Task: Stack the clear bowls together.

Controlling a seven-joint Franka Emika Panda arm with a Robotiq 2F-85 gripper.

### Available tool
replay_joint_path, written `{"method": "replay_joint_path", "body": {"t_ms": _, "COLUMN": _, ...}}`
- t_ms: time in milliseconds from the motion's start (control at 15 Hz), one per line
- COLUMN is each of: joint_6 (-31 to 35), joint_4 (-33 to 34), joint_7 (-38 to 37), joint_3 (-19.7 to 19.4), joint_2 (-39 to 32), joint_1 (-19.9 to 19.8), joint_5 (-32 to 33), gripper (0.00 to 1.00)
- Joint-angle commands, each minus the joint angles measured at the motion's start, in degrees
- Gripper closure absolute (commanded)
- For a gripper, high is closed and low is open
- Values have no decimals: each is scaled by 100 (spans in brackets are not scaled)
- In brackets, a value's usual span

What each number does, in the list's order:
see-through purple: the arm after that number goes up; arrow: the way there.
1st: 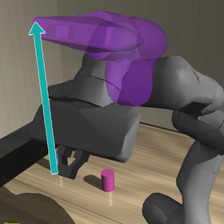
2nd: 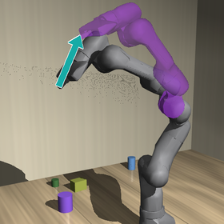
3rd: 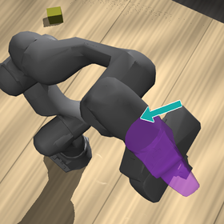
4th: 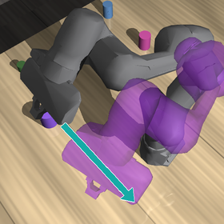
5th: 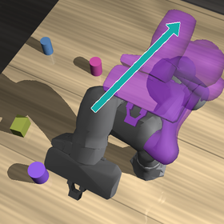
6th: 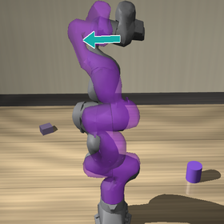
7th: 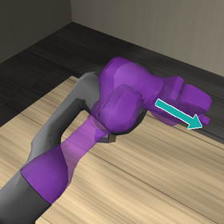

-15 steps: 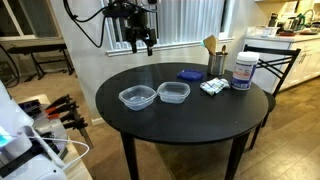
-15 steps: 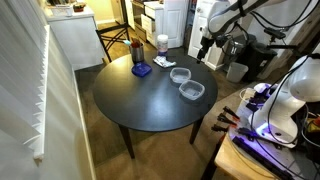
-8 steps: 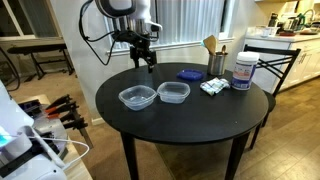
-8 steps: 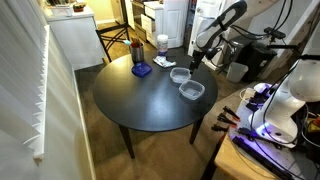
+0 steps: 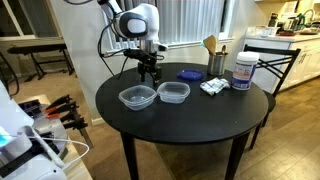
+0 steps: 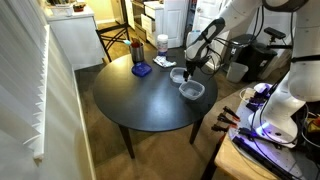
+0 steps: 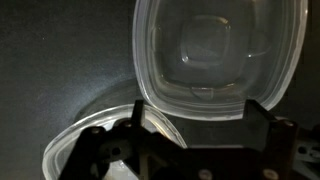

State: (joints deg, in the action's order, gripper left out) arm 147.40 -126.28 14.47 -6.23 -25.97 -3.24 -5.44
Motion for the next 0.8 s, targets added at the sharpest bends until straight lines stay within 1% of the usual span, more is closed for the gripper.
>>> {"method": "replay_joint_path", "body": {"t_ms": 0, "joint_6": 48, "joint_4": 377, "joint_7": -286, "joint_3": 107, "joint_2": -634, "joint_1": -148, "joint_5": 306, "gripper": 0}}
{"method": "replay_joint_path", "body": {"t_ms": 400, "joint_6": 34, "joint_4": 752, "joint_7": -364, "joint_3": 27, "joint_2": -1249, "joint_1": -230, "joint_5": 544, "gripper": 0}}
{"method": "replay_joint_path", "body": {"t_ms": 733, "joint_6": 119, "joint_4": 727, "joint_7": -360, "joint_3": -3, "joint_2": -1262, "joint_1": -257, "joint_5": 708, "gripper": 0}}
